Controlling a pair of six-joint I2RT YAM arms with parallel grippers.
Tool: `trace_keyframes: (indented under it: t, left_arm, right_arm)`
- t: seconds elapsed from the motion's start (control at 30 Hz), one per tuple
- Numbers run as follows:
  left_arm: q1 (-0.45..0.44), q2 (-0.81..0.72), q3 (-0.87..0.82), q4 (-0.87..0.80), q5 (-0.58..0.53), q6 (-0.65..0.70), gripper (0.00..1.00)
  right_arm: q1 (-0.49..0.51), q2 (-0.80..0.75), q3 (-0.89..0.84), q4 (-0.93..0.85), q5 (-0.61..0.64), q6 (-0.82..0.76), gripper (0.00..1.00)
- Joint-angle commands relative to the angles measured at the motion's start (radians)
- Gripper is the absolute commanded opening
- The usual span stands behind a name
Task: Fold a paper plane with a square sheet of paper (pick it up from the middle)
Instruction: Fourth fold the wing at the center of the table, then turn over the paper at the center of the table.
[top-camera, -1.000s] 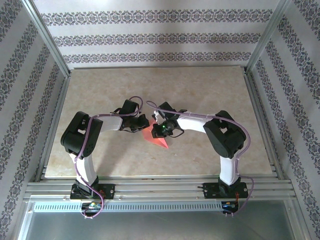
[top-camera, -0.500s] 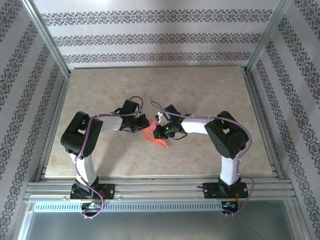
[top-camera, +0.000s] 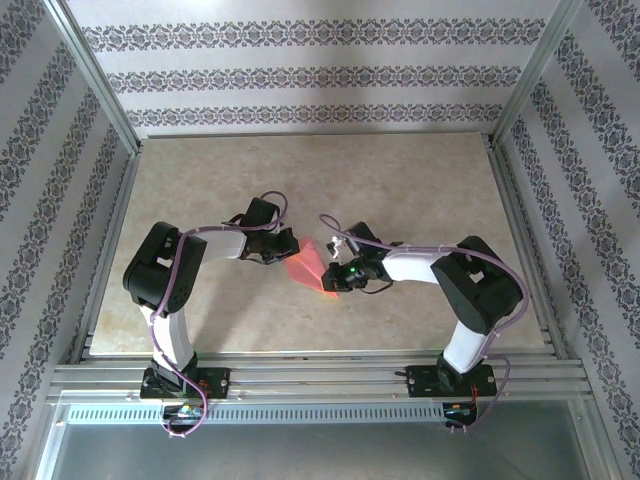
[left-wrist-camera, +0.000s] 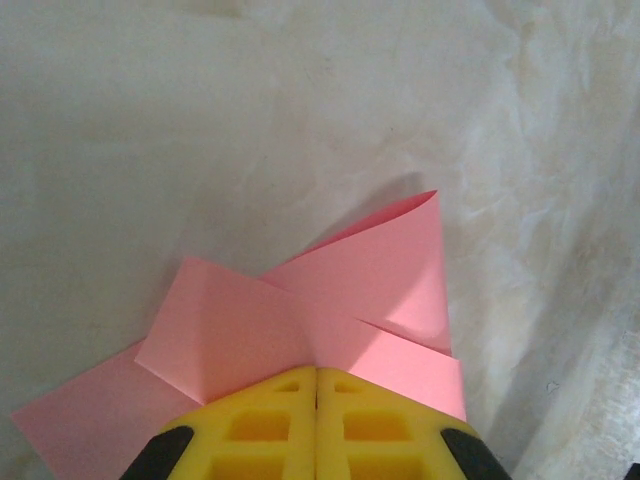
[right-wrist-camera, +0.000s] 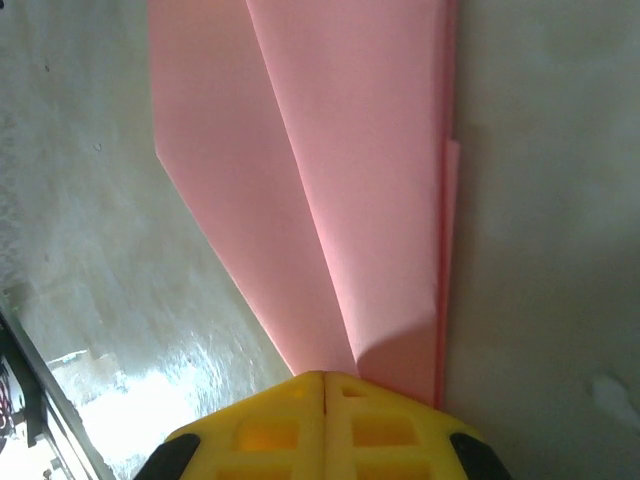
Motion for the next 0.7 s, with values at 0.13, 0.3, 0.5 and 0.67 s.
trace_keyframes:
  t: [0.13, 0.3, 0.5, 0.67]
  left_arm:
    - [0.0, -0.069, 0.053, -0.077, 0.045, -0.005, 0.21]
    - [0.001, -0.217, 0.004, -0.056, 0.021, -0.083, 0.34]
    - [-0.001, -0.342, -0.172, 0.054, -0.027, -0.221, 0.44]
    - [-0.012, -0.315, -0.269, 0.216, 0.004, -0.308, 0.46]
  right_arm:
    - [-0.04, -0.192, -0.018, 0.057, 0.059, 0.052, 0.09]
    - [-0.059, -0.224, -0.026, 0.066, 0.149, 0.094, 0.29]
    - [-0.059, -0.19, 0.005, 0.066, 0.195, 0.115, 0.37]
    - [-0.058, -0.162, 0.026, 0.082, 0.205, 0.123, 0.41]
